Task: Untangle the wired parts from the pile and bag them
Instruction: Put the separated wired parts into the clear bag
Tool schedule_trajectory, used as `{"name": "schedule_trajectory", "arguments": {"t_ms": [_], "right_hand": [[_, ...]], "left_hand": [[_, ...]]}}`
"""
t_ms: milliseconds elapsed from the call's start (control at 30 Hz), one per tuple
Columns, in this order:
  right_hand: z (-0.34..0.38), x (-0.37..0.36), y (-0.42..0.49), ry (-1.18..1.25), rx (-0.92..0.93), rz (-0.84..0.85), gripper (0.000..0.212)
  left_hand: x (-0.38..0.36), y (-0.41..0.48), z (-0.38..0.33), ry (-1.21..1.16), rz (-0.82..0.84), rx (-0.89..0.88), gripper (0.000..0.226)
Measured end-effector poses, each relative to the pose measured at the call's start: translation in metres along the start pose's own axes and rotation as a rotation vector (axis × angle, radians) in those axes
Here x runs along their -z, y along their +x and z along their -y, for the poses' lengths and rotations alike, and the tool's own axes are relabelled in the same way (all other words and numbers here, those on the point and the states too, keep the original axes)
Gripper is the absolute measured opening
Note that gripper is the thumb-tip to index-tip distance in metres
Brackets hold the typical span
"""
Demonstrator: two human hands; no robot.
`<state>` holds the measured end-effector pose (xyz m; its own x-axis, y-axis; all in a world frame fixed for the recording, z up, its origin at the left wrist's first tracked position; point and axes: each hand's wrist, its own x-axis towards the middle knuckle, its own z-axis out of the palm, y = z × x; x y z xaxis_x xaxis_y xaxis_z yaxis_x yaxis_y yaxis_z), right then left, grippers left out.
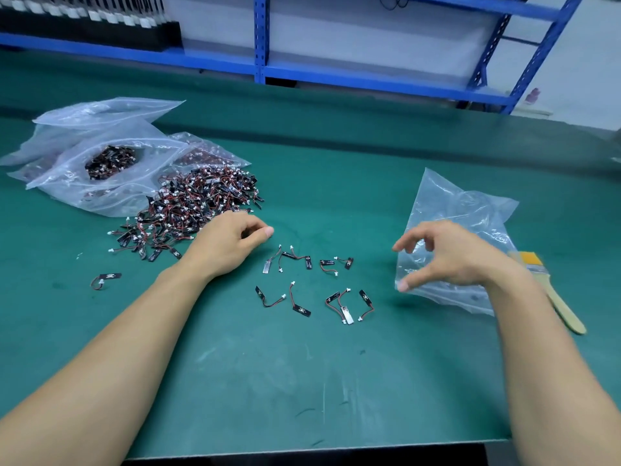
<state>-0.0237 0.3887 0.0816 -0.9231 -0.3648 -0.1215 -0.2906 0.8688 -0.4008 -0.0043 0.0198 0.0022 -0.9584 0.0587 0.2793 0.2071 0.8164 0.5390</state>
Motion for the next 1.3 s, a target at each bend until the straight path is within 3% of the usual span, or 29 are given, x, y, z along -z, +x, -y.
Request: {"name": "schedule_trajectory", "arguments": {"t_ms": [133,233,367,500,700,767,833,900,1000,1067,1167,1300], "right_hand": [[-0.020,0.007,-0.015,-0.189,-0.177,0.195,0.075],[-0.031,0.001,-0.018,-0.190,-0.175,0.165,0.058],[-0.027,-0.003,-0.016,-0.008,-0.100,0.065,0.028],[-0.005,-0.011,0.001,0.141,-0.010,-0.090,0.017],[0.019,-0.024,0.037,0.186,0.041,-0.179,0.015],[0.025,-0.028,0.045,0.240,0.061,-0.197,0.015],[0.025,-0.033,0.049,0.303,0.081,-0.233,0.013],[0.022,-0.037,0.048,0.334,0.092,-0.257,0.014],[0.008,-0.035,0.041,0.338,0.095,-0.277,0.017],[0.001,-0.032,0.039,0.331,0.099,-0.314,0.018],[0.001,-0.034,0.038,0.232,0.123,-0.333,0.016],[0.008,-0.041,0.041,0.159,0.153,-0.334,0.012]], "left_hand": [[-0.009,-0.011,-0.029,0.082,0.201,-0.063,0.080],[-0.025,-0.025,-0.054,0.113,0.308,-0.121,0.106],[-0.046,-0.035,-0.088,0.072,0.343,-0.244,0.118],[-0.066,-0.035,-0.109,0.135,0.337,-0.339,0.110],[-0.051,-0.021,-0.095,-0.001,0.204,-0.352,0.027],[-0.045,-0.019,-0.089,-0.034,0.160,-0.378,0.014],[-0.039,-0.018,-0.081,-0.082,0.090,-0.374,0.018],[-0.032,-0.018,-0.070,-0.084,0.033,-0.301,0.036],[-0.025,-0.021,-0.058,0.060,0.203,-0.203,0.082],[-0.027,-0.024,-0.059,0.118,0.318,-0.253,0.101],[-0.043,-0.026,-0.080,0.148,0.372,-0.398,0.101],[-0.058,-0.024,-0.102,0.189,0.427,-0.518,0.078]]}}
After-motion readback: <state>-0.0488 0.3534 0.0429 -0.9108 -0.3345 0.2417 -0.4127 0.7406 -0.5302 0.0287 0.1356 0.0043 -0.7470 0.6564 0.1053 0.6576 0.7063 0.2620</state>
